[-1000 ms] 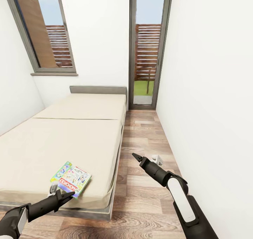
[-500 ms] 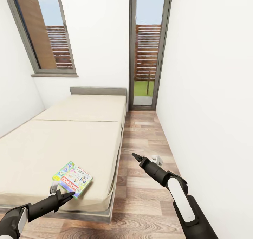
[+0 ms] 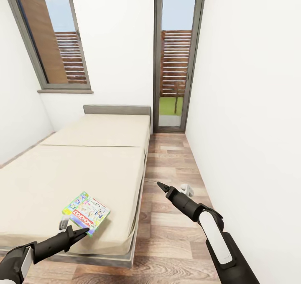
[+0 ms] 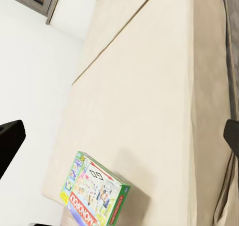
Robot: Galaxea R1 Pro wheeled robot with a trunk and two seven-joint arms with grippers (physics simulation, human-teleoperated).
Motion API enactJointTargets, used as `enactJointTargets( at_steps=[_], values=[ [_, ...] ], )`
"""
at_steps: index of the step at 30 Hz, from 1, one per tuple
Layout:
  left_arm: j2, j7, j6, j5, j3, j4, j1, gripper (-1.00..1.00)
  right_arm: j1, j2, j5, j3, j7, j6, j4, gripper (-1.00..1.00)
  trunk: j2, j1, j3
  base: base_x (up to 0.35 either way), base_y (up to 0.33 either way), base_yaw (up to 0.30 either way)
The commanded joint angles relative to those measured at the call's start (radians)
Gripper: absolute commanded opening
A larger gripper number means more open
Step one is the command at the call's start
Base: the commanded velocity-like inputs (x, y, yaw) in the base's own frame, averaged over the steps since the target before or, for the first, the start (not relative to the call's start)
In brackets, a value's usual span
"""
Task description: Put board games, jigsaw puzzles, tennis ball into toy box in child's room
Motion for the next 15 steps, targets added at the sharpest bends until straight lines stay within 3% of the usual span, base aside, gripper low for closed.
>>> enactJointTargets(
  at_steps=[1, 8, 11, 15],
  values=[
    [-0.001, -0.008, 0.008, -0.012, 0.006, 0.000, -0.001, -1.00, -0.001, 0.001, 0.001, -0.001, 0.002, 0.004, 0.000, 1.00, 0.007, -0.004, 0.002, 0.000, 0.000, 0.000],
    [0.015, -0.031, 0.012, -0.012, 0.005, -0.024, -0.002, -1.00, -0.001, 0.001, 0.001, -0.001, 0.002, 0.004, 0.002, 1.00, 0.056, -0.031, 0.024, 0.000, 0.000, 0.000],
    [0.025, -0.099, 0.020, -0.013, 0.004, -0.069, -0.002, -1.00, -0.001, 0.004, 0.001, -0.001, 0.002, 0.004, 0.002, 1.00, 0.077, -0.042, 0.034, 0.000, 0.000, 0.000],
    [0.053, -0.251, 0.060, -0.021, -0.005, -0.135, -0.001, -1.00, -0.001, 0.006, 0.001, 0.000, 0.002, 0.004, 0.003, 1.00, 0.077, -0.042, 0.034, 0.000, 0.000, 0.000]
  ],
)
